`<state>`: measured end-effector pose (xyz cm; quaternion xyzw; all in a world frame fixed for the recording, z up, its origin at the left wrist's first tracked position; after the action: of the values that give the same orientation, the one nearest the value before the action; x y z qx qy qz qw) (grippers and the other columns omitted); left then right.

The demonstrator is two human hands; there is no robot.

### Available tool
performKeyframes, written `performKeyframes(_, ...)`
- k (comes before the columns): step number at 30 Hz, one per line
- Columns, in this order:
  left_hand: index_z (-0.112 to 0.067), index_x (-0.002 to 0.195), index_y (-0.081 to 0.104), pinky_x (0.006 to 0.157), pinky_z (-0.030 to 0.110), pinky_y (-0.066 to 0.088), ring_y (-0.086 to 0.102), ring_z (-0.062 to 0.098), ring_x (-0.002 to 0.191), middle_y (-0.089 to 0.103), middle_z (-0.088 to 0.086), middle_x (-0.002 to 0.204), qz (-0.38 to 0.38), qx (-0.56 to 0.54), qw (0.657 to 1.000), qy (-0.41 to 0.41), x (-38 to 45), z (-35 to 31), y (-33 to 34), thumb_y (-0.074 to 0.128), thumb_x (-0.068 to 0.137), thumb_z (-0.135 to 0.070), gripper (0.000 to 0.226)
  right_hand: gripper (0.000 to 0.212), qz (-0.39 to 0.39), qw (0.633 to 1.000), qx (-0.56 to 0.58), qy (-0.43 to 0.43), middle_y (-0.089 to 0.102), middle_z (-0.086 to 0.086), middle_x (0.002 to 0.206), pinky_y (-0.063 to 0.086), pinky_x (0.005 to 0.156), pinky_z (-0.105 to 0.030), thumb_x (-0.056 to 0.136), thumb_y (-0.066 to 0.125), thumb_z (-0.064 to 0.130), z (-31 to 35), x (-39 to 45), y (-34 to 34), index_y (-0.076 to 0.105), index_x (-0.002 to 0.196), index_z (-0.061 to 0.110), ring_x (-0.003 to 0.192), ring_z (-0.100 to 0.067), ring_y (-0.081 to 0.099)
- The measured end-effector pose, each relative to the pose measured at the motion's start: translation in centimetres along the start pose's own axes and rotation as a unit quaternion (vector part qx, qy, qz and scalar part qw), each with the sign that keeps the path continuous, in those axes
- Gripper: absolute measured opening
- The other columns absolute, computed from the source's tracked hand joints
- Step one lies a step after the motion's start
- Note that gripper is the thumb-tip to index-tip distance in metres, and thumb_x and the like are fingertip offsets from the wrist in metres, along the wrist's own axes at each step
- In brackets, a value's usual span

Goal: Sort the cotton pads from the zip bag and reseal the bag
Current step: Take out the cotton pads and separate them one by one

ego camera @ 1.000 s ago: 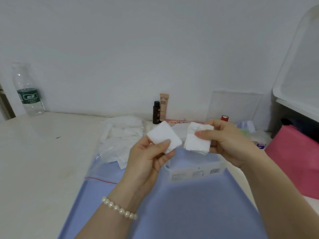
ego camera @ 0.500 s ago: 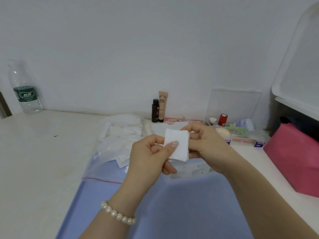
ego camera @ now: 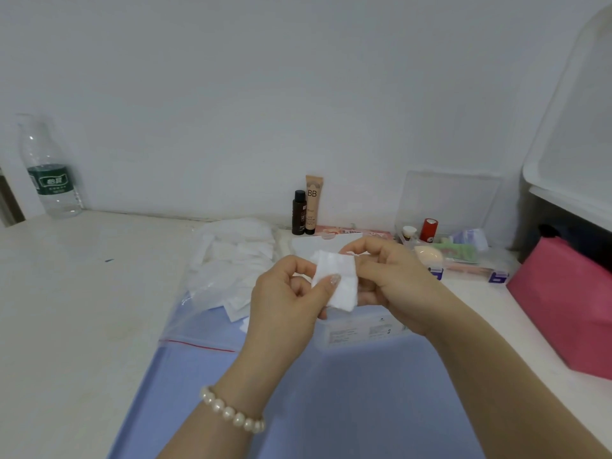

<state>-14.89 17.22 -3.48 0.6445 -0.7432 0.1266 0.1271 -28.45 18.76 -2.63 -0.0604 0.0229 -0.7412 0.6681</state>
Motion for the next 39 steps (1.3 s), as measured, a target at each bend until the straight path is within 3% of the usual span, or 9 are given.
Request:
performKeyframes(9,-0.02,0.072,0.051,0.048,0.013,0.032,0.037,0.001,0.046,0.042,-0.014,0.053,-0.03,0.019,0.999,0.026,0.2,0.3,-0.6,0.075,0.078,-0.017,0.025,0.016,0.019,0.999,0.042,0.013,0.067,-0.015,0.086,0.058,0.06,-0.034,0.093,0.045,-0.001,0.2,-0.1,0.3,0.059,0.089,0.007,0.071,-0.024,0.069)
performKeyframes(13,-0.035,0.096,0.045,0.071,0.012,0.046,0.055,-0.005,0.085,0.056,-0.012,0.097,0.011,-0.004,1.0,0.008,0.1,0.9,0.4,0.058,0.07,-0.04,0.029,0.022,0.022,0.996,0.084,0.023,0.066,-0.015,0.085,0.057,0.057,-0.035,0.092,0.038,-0.002,0.5,-0.4,0.5,0.056,0.085,0.007,0.069,-0.026,0.068)
performKeyframes(15,-0.035,0.104,0.047,0.082,0.027,0.052,0.06,0.005,0.097,0.059,-0.012,0.105,0.061,-0.037,0.997,-0.014,-0.2,1.5,1.7,0.05,0.076,-0.042,0.029,0.015,0.03,0.994,0.107,0.019,0.063,-0.022,0.096,0.057,0.066,-0.042,0.093,0.042,0.007,0.9,-0.4,0.9,0.055,0.086,0.006,0.077,-0.032,0.068)
performKeyframes(19,-0.028,0.102,0.057,0.065,0.029,0.056,0.064,0.007,0.084,0.066,-0.007,0.094,0.104,-0.064,0.992,-0.021,-0.5,1.2,2.6,0.046,0.095,-0.029,0.014,0.043,0.022,0.999,-0.026,-0.013,0.067,-0.009,0.09,0.056,0.059,-0.033,0.073,0.063,0.045,1.3,-0.9,1.0,0.056,0.092,0.007,0.074,-0.015,0.069)
performKeyframes(23,-0.03,0.1,0.061,0.06,0.018,0.047,0.06,0.004,0.078,0.065,-0.001,0.093,0.127,-0.046,0.991,0.02,-0.6,1.1,2.9,0.046,0.083,-0.037,0.024,0.018,-0.055,0.979,-0.182,-0.069,0.063,-0.006,0.087,0.051,0.054,-0.028,0.081,0.068,0.03,1.3,-0.6,-0.1,0.055,0.085,0.02,0.076,-0.019,0.064)
performKeyframes(27,-0.036,0.105,0.059,0.07,0.02,0.046,0.059,0.005,0.084,0.063,-0.013,0.091,0.162,0.003,0.986,0.041,-1.0,1.0,3.6,0.056,0.07,-0.051,0.038,0.023,-0.073,0.978,-0.19,-0.051,0.062,0.001,0.082,0.043,0.056,-0.025,0.083,0.063,0.042,0.8,-0.2,-0.6,0.055,0.083,0.021,0.071,-0.013,0.059)
performKeyframes(31,-0.035,0.107,0.058,0.07,0.016,0.046,0.061,0.0,0.08,0.067,-0.01,0.092,0.174,0.023,0.984,0.032,-0.9,0.6,4.1,0.072,0.066,-0.035,0.043,0.031,-0.102,0.969,-0.222,-0.029,0.063,0.0,0.087,0.049,0.065,-0.03,0.083,0.058,0.05,0.3,-0.1,-1.4,0.057,0.083,0.019,0.078,-0.015,0.06)
performKeyframes(34,-0.037,0.115,0.052,0.075,0.022,0.053,0.066,0.006,0.088,0.069,-0.009,0.098,0.174,-0.014,0.985,-0.014,-0.2,0.8,3.9,0.075,0.061,-0.022,0.06,0.029,-0.054,0.986,-0.158,0.015,0.067,-0.003,0.086,0.049,0.049,-0.026,0.082,0.062,0.045,0.2,-0.2,-1.7,0.062,0.089,0.016,0.067,-0.015,0.065)
performKeyframes(39,-0.024,0.118,0.049,0.075,0.033,0.054,0.064,0.022,0.084,0.067,0.005,0.1,0.162,-0.054,0.983,-0.065,1.8,0.4,3.5,0.077,0.058,-0.017,0.067,0.027,0.067,0.989,-0.097,0.086,0.073,-0.007,0.094,0.056,0.068,-0.031,0.076,0.074,0.014,0.3,-0.2,-2.7,0.066,0.101,0.009,0.084,-0.019,0.07)
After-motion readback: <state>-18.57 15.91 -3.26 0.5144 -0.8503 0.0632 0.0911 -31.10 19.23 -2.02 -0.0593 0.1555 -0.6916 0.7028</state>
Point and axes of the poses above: each hand's wrist, its own x-axis towards the middle knuckle, its own y-axis out of the palm, z = x × y, the point moved 9 cm from there along x, towards the middle knuckle
